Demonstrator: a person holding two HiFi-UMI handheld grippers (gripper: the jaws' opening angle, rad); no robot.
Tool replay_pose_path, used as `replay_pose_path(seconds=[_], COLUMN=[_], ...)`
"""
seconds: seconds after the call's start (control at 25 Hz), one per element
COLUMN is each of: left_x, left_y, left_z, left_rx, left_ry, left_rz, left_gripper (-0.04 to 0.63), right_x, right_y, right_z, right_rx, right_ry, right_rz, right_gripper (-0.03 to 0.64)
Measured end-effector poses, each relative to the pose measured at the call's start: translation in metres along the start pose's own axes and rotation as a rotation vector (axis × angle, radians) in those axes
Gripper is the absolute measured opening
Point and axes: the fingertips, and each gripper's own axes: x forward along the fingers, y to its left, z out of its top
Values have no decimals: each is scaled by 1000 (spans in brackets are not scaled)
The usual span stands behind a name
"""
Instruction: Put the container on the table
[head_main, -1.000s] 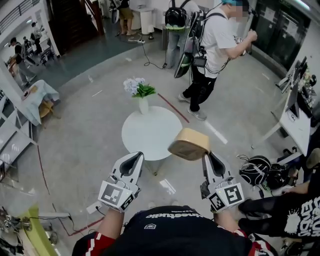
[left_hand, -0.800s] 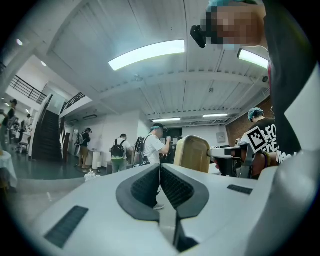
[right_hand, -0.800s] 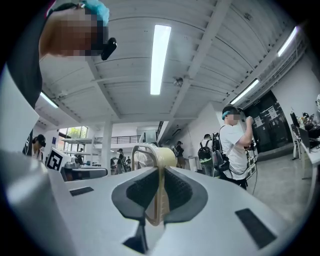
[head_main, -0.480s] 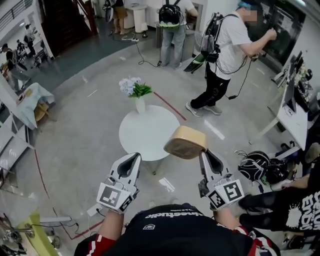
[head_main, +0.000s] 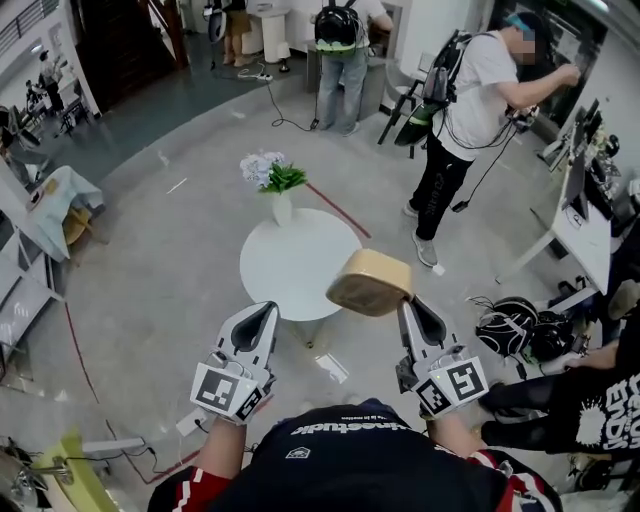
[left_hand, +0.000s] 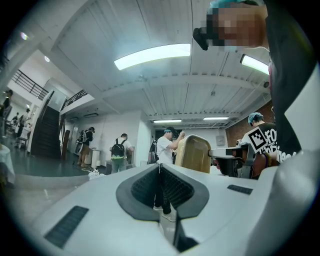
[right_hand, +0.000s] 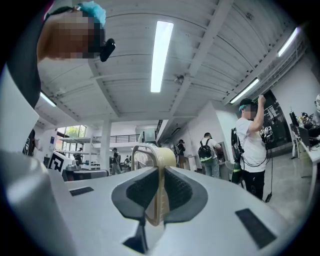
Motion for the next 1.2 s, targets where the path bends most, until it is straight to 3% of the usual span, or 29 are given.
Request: replay_pose_path(seconds=[0.6, 0.92, 1.2], left_x=[-33, -24, -25], left_y=[20, 13, 17], left_z=[-19, -26, -20], left_rx=[-24, -51, -61], left_ry=[13, 14, -5], left_rz=[-77, -110, -90], left_gripper=[23, 24, 25], right_x=[-10, -18, -6], right_y=[43, 36, 33], right_z=[-26, -27, -22], right_rx=[5, -1, -12], right_ry=[10, 22, 31], right_rz=[-77, -105, -81], right_gripper=[51, 51, 51])
